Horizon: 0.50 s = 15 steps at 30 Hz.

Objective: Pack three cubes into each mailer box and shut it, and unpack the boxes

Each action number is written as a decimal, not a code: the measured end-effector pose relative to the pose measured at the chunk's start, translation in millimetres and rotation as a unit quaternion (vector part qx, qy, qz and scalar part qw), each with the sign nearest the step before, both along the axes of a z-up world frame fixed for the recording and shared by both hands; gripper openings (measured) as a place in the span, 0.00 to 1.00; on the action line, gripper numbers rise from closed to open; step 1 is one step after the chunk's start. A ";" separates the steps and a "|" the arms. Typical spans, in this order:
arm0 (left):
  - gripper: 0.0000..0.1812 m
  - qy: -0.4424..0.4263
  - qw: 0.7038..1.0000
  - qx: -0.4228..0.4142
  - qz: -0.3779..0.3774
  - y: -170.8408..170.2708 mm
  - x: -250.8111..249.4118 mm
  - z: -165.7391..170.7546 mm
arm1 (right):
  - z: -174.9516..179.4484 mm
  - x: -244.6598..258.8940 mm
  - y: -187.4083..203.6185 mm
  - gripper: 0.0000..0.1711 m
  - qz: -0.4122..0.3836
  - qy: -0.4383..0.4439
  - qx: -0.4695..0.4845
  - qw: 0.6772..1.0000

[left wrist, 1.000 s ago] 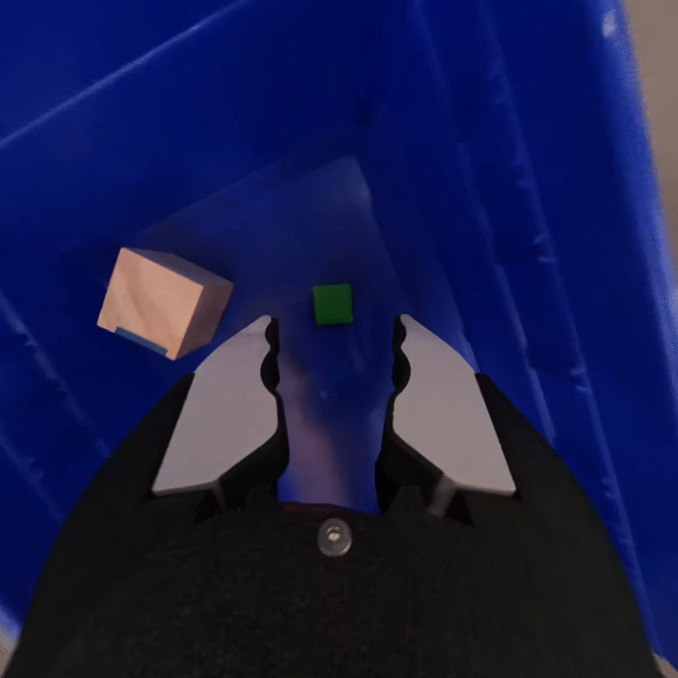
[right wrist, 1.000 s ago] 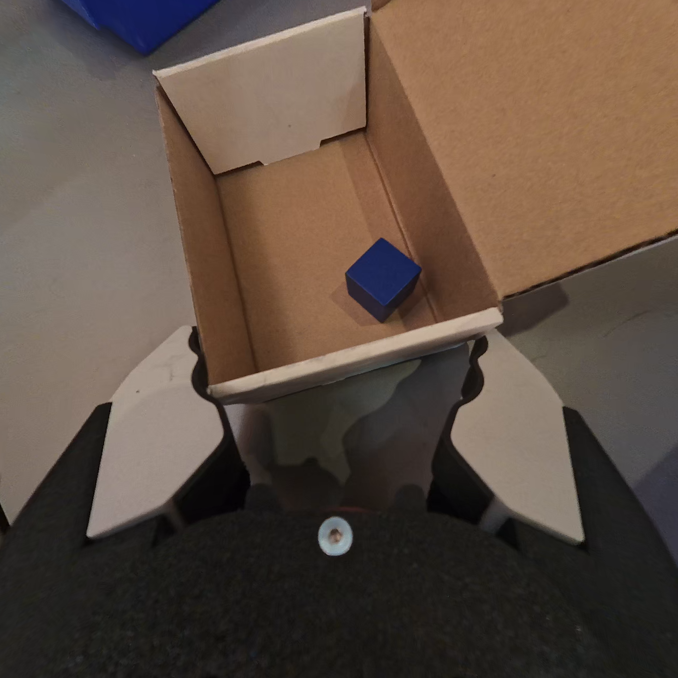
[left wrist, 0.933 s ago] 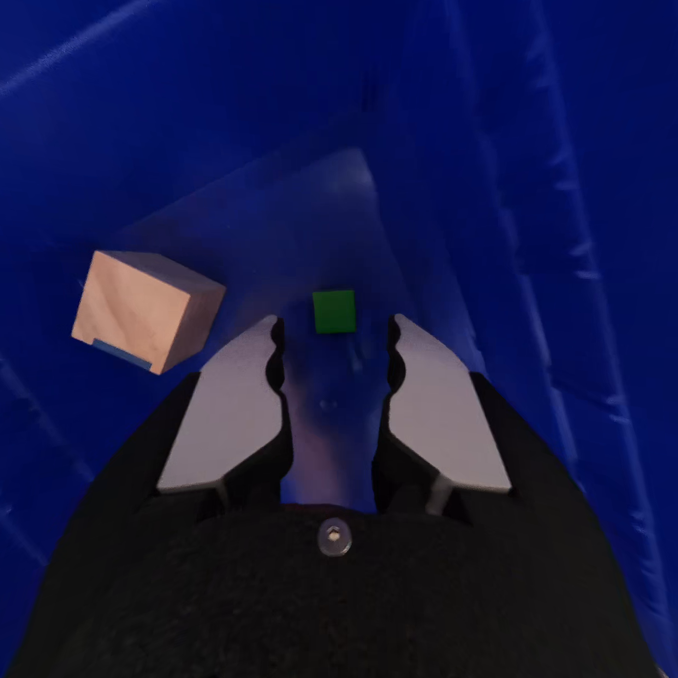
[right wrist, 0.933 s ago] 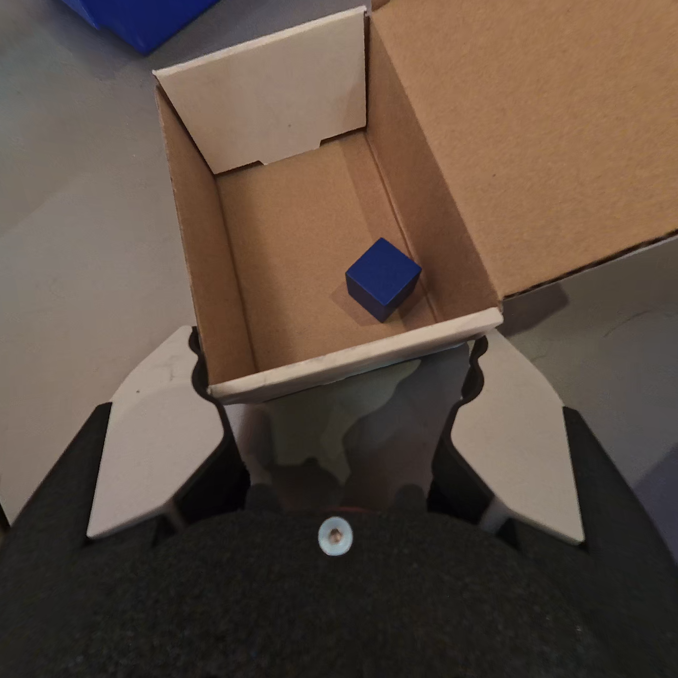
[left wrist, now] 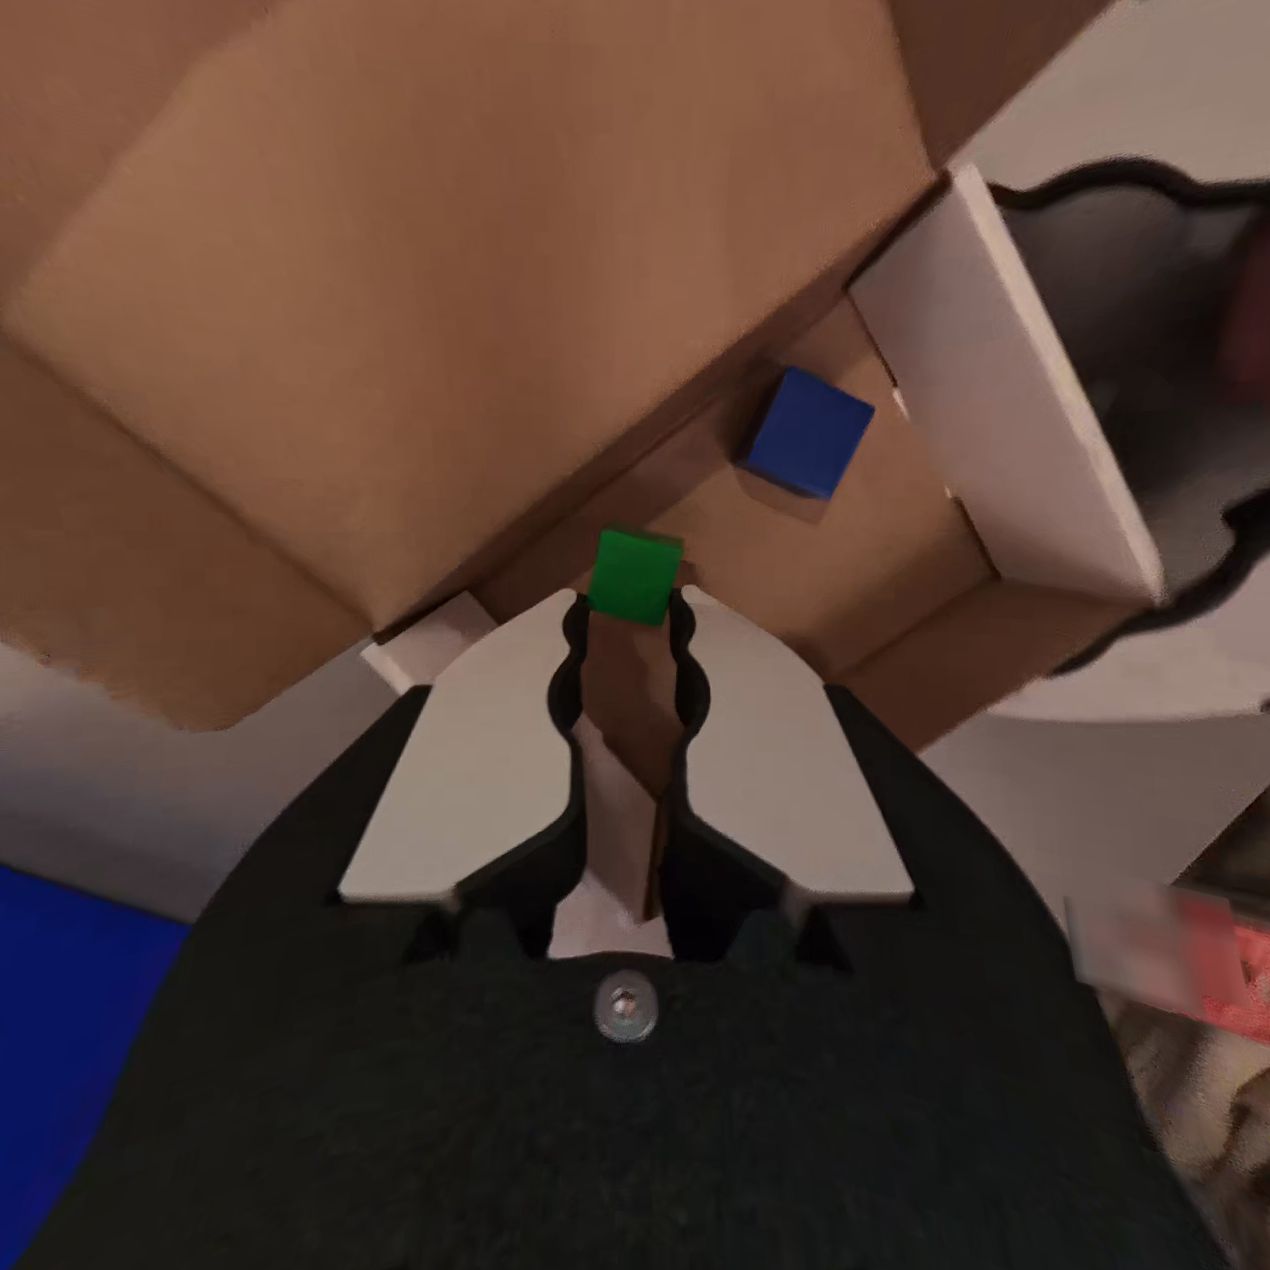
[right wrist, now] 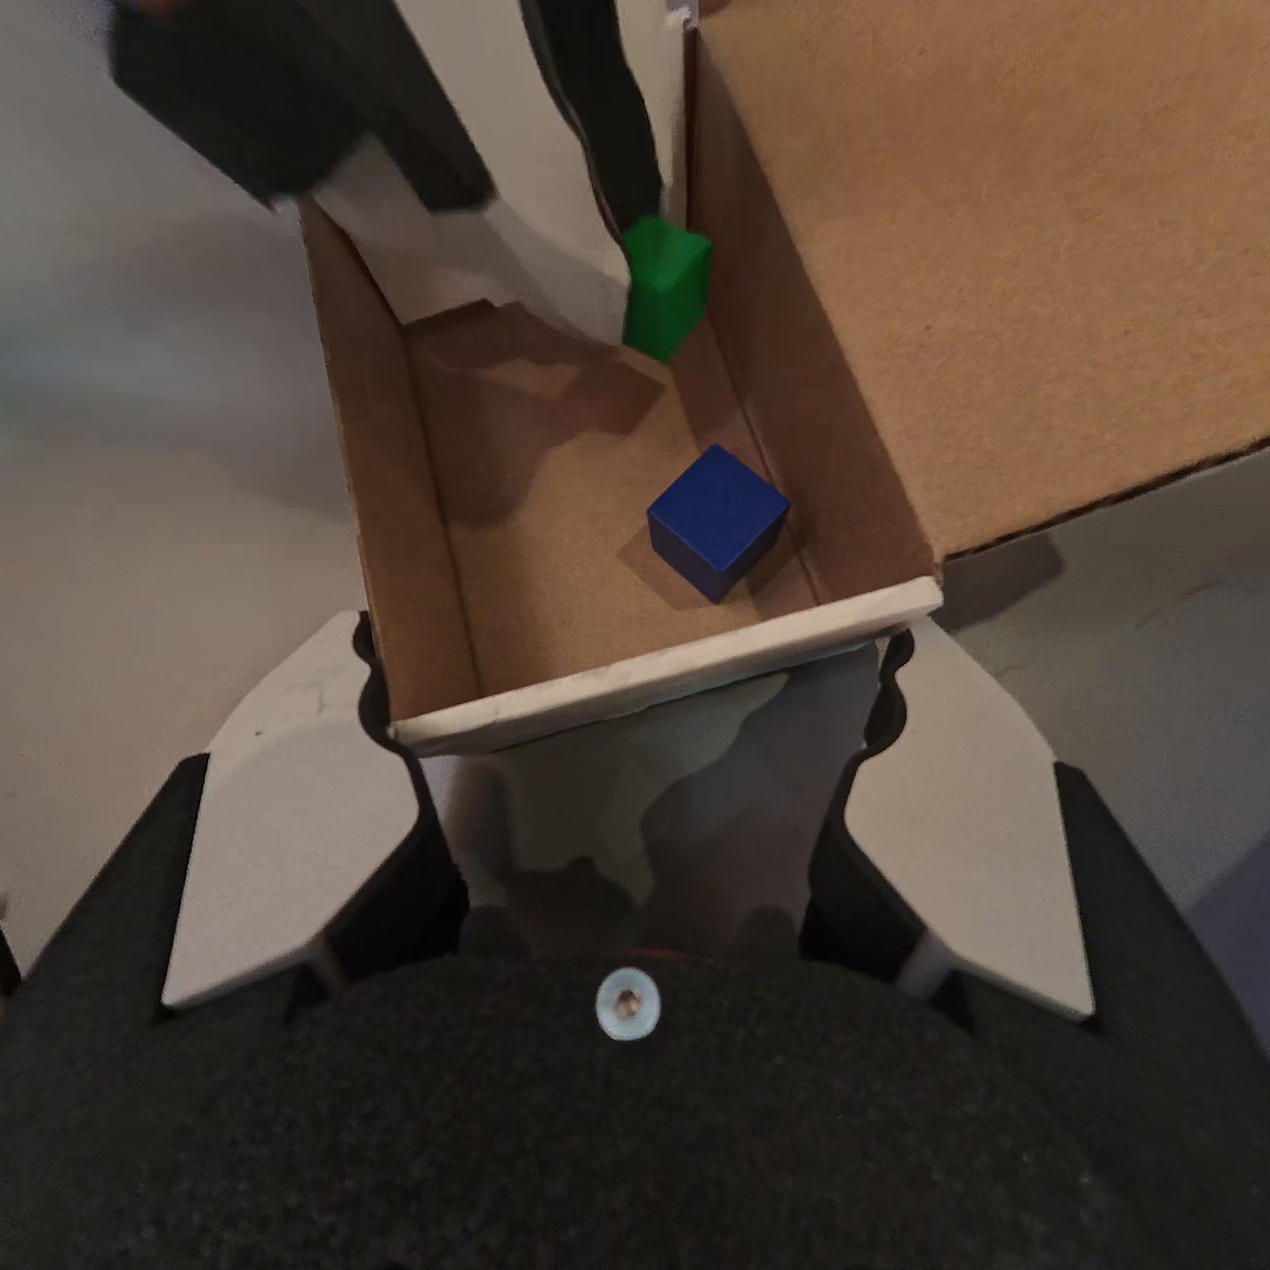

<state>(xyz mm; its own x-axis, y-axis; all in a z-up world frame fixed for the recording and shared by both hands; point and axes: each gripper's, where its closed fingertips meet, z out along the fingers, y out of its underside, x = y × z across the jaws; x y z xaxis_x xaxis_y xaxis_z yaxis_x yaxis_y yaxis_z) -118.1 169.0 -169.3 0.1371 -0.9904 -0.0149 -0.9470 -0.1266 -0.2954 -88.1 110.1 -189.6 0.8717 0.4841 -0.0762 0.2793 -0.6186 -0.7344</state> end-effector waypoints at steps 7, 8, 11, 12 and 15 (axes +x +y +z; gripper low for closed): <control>0.12 0.022 0.997 -0.007 0.073 -11.2 10.6 -27.7 | 0.0 -0.1 -0.2 0.78 0.001 0.000 0.000 1.000; 0.12 0.014 0.997 -0.007 0.080 -10.6 12.7 -27.7 | 0.0 -0.1 -0.2 0.78 0.001 0.000 0.000 1.000; 0.14 0.010 0.997 -0.016 0.079 -12.4 10.8 -26.3 | 0.0 -0.1 -0.4 0.78 0.001 0.000 0.000 1.000; 0.22 0.010 0.997 -0.020 0.076 -13.7 7.1 -23.3 | 0.0 -0.2 -0.5 0.78 0.001 0.001 0.000 1.000; 0.26 -0.052 0.996 -0.032 0.063 -15.0 -3.2 10.9 | -0.1 -1.8 -1.4 0.78 0.008 0.000 0.000 1.000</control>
<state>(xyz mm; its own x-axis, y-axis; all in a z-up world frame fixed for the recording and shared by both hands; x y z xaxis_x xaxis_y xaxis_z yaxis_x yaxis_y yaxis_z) -121.3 154.0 -158.4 0.2575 -0.9639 0.0683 -0.8871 -0.2638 -0.3787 -89.9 108.7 -189.7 0.8639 0.4978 -0.0763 0.2891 -0.6142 -0.7343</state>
